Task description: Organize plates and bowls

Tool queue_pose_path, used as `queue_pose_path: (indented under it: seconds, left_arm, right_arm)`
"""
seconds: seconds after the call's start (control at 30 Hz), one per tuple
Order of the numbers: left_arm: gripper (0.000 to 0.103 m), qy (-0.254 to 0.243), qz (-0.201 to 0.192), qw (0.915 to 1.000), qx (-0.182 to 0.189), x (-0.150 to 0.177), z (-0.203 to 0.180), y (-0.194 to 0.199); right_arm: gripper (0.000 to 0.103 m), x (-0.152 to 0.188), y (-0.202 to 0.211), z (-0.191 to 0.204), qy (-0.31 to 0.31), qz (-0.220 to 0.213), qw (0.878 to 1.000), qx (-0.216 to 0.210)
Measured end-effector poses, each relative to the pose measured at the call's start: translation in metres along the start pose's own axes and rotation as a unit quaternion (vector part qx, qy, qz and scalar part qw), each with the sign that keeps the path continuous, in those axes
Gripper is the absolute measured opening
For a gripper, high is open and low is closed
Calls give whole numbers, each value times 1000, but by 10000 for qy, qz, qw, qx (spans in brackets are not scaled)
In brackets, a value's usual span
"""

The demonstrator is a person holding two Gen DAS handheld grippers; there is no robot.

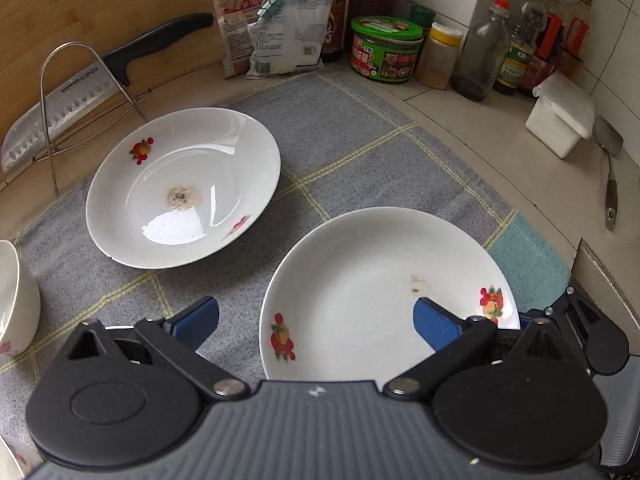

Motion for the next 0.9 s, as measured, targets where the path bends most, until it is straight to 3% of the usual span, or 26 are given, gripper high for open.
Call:
queue_pose_path:
  seconds: [0.13,0.53,0.9]
  left_arm:
    - [102,-129,264,9983,500,-4,-2,-18]
    - [102,-215,927,9867,1318,-10,3,-48]
    - [102,-35,1076,9849,1356,-19,7,-55]
  right_arm:
    - [103,1,0,1,-5,-42,10000,22]
    - [103,-1,1,2,-57,39,10000,63]
    - [103,3,2,2,14,-105,9999,3]
Point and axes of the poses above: each gripper's, at about its wrist camera, not at the fingertips, and y roughly against the way its jaws point, z to its left, x to its underside, the point moved 4 cm from there along -y, roughly the way its jaws point, and after that the axes turned 7 degrees about -x, right-handed, at the moved point
